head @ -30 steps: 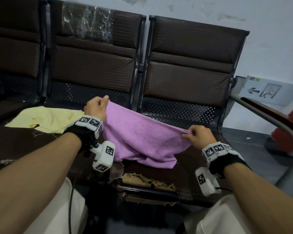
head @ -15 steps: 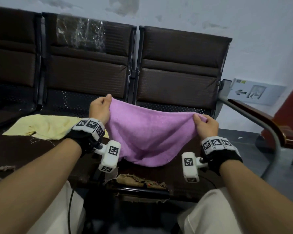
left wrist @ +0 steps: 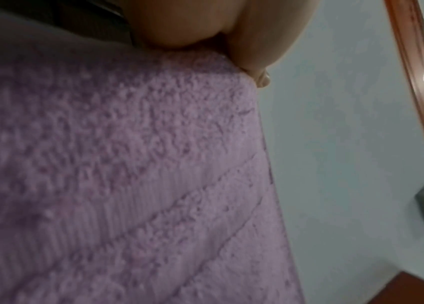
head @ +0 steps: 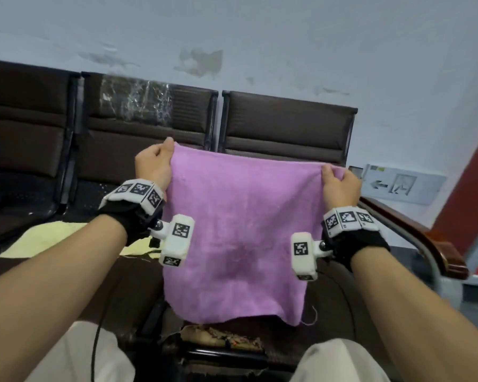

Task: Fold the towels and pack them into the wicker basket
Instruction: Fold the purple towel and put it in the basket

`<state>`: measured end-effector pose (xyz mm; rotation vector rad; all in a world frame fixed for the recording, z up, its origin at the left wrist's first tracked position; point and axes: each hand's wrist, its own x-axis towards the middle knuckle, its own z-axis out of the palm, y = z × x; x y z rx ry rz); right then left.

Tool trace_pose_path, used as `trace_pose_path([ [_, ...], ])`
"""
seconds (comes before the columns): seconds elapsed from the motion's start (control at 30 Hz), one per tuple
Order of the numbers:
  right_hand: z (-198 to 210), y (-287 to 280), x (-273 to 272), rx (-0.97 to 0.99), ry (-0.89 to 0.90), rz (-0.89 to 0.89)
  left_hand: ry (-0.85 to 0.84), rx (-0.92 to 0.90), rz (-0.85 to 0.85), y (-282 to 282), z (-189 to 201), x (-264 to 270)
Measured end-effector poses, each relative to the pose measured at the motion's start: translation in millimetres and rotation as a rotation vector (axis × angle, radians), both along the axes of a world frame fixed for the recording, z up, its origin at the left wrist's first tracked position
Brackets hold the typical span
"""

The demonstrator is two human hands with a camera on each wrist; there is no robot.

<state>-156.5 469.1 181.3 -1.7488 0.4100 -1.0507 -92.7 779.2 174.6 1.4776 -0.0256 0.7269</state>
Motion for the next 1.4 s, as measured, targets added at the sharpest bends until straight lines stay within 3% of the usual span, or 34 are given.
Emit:
trace_pose_path([
  [0.23, -65.3, -3.8, 19.3, 0.139, 0.182, 0.013, 0.141, 0.024, -0.039, -1.3, -73.5, 26.9],
  [0.47, -119.1, -0.5, 36.1, 0.311, 0.346, 0.051, 0.302, 0.102, -0.08, -17.0, -119.8, 42.8],
  [0.6, -128.2, 3.5, 46.2, 0.381, 0.379, 0.098, 0.328, 0.185, -0.047, -19.3, -127.7, 48.5],
  [0.7, -127.6, 13.3, 47.7, 0.532, 0.321, 0.285, 0.336, 0.169, -0.048, -24.8, -130.1, 49.3],
  [0.77, -126.8, 26.1, 45.7, 0.501, 0.297, 0.443, 0.331, 0.169, -0.069, -32.5, -130.9, 46.9],
  [0.83, -124.3, 40.5, 44.4, 0.443, 0.306, 0.595, 0.315, 0.142, -0.132, -41.0, -130.2, 44.2],
  [0.97, -122.0, 58.6, 41.9, 0.603, 0.353, 0.998, 0.358, 0.078, -0.281, -52.2, -134.6, 42.5],
  [1.03, -126.4, 62.8, 42.5, 0.448, 0.405, 1.062, 0.381, 0.116, -0.314, -54.6, -139.5, 41.6],
  [1.13, -134.2, 65.4, 41.9, -0.207, 0.482, 0.845, 0.394, 0.245, -0.336, -55.1, -143.1, 38.1],
  [1.2, -135.5, 66.4, 39.9, -0.521, 0.493, 0.766, 0.39, 0.299, -0.351, -56.3, -145.0, 34.5],
  [1.27, -129.9, 69.7, 37.6, -0.542, 0.41, 0.793, 0.381, 0.3, -0.368, -58.0, -146.1, 29.8],
  [1.4, -121.2, 75.8, 37.8, -0.34, 0.2, 0.822, 0.396, 0.251, -0.47, -60.9, -142.7, 18.9],
])
